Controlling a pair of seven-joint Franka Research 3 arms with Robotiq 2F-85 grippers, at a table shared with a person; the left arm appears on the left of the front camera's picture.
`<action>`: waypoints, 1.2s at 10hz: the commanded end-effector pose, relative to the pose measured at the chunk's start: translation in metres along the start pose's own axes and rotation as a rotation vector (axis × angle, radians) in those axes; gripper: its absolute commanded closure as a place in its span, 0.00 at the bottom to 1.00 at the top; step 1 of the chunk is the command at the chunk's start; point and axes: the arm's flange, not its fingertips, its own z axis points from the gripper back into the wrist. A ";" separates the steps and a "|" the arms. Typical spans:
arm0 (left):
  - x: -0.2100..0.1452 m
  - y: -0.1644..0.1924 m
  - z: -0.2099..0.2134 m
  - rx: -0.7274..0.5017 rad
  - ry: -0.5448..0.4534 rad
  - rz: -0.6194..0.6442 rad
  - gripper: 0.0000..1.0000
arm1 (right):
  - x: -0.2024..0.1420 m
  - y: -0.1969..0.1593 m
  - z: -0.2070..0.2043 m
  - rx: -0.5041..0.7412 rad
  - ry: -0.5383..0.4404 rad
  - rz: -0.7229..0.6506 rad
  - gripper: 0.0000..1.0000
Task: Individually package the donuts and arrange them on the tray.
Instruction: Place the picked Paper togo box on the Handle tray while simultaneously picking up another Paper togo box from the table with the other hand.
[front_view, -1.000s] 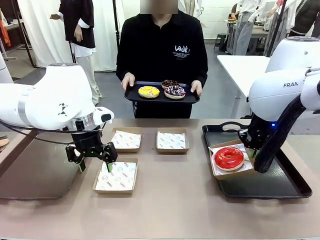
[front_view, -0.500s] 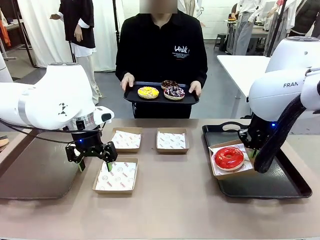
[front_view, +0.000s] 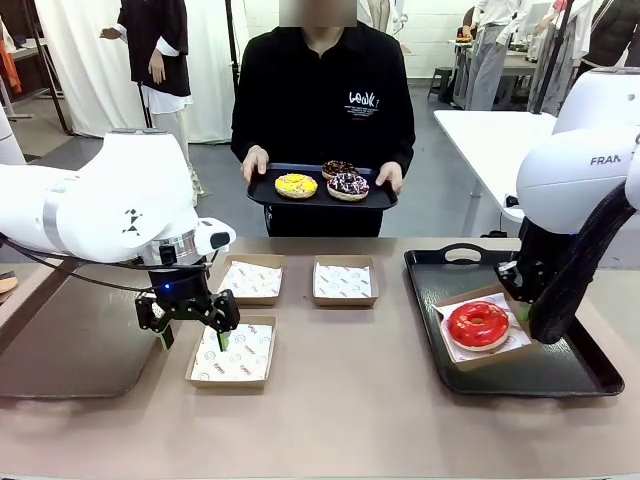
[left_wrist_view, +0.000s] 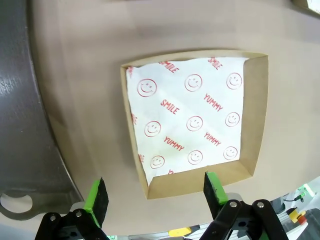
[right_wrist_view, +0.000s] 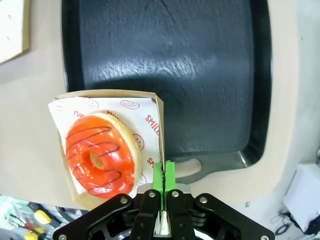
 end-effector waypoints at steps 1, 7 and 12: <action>0.001 -0.012 -0.004 0.045 -0.004 0.007 0.00 | 0.002 -0.010 -0.002 -0.022 0.017 -0.004 0.99; -0.005 -0.016 -0.017 0.063 -0.045 -0.044 0.00 | 0.016 -0.002 -0.036 -0.005 0.000 -0.046 0.99; -0.007 -0.016 -0.014 0.052 -0.059 -0.040 0.00 | 0.022 0.002 -0.045 0.012 -0.008 -0.102 0.99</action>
